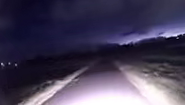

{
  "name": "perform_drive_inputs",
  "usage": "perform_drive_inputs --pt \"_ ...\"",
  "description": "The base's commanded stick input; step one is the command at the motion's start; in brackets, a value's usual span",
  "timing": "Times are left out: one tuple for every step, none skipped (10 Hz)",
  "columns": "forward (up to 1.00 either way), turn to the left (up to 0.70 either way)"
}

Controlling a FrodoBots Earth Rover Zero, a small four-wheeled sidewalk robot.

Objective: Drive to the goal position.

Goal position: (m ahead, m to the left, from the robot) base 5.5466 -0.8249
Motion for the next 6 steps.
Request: perform_drive_inputs --pt "0.85 -0.29" --pt "0.85 -0.18" --pt "0.85 -0.07" --pt "0.85 -0.05" --pt "0.85 -0.04" --pt "0.85 -0.02"
